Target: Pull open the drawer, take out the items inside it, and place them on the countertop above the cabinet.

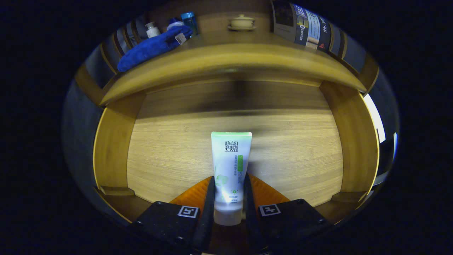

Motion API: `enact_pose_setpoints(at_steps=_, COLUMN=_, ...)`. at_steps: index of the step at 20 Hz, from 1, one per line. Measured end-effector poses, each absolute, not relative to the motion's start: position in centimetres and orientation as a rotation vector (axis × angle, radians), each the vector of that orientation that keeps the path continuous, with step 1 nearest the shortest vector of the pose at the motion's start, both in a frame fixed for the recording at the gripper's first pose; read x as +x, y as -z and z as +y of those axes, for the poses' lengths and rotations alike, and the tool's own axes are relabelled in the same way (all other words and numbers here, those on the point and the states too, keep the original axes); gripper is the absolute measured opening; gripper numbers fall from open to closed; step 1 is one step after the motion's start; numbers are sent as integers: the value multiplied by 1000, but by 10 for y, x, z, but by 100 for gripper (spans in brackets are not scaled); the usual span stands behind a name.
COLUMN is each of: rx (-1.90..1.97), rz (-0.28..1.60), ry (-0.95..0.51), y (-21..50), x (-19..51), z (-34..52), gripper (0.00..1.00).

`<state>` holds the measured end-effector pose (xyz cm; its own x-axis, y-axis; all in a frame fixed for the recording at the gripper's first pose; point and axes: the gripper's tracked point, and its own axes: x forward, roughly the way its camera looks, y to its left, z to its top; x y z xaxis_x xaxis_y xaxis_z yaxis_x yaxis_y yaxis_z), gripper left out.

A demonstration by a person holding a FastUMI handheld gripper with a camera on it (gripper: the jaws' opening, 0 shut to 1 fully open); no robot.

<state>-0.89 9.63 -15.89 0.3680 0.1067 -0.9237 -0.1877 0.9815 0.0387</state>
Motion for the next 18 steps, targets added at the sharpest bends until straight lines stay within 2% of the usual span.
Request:
enact_pose_setpoints(at_steps=1, rx=-65, rz=1159, ry=-195, y=176, x=-22, z=87, gripper=48)
enact_pose_setpoints(at_steps=3, rx=-52, rz=1127, ry=-210, y=132, x=-11, z=96, gripper=48)
enact_pose_setpoints(at_steps=7, rx=-55, rz=1063, ry=-223, y=96, x=-15, z=98, gripper=48)
enact_pose_setpoints(at_steps=18, rx=-77, rz=916, ry=-236, y=23, x=16, z=111, gripper=48)
